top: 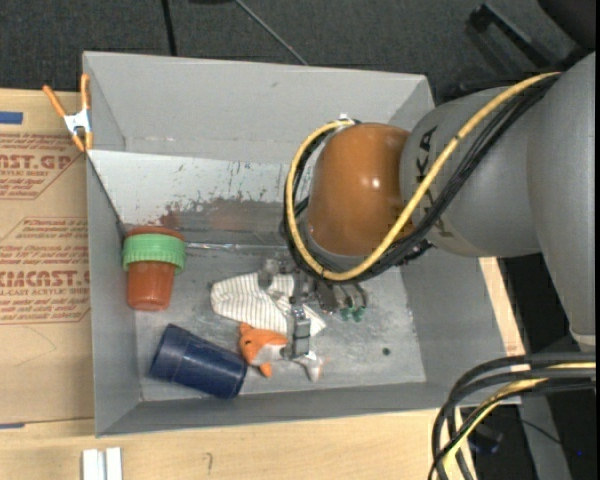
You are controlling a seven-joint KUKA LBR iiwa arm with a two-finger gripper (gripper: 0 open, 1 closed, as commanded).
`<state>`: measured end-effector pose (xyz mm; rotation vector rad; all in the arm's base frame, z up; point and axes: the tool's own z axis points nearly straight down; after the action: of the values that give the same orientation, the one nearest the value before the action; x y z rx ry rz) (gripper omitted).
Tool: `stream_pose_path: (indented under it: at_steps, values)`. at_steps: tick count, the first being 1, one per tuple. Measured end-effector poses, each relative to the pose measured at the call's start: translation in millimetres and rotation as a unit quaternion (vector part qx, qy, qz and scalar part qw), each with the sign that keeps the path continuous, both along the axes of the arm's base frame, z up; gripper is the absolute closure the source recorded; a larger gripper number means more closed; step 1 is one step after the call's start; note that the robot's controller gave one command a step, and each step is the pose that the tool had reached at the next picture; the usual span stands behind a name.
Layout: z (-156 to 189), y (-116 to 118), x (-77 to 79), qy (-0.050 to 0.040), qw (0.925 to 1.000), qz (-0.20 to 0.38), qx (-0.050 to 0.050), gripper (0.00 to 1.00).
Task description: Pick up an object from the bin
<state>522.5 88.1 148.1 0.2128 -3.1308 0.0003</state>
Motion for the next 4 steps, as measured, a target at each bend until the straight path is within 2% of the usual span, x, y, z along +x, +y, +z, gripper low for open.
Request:
stream_pose_path:
  at_steps: [1, 2, 3, 4]
  values:
    - [6, -13, 6.2, -0.0024, 0.9977, -0.068, 0.001, 0.00]
    - [-66, -11, 5.8, -0.0044, 0.9986, -0.053, 0.000, 0.00]
    - [-78, -10, 21.2, -0.0025, 0.9895, -0.145, 0.001, 1.00]
    - [-77, -10, 21.9, -0.0030, 0.9895, -0.145, 0.001, 1.00]
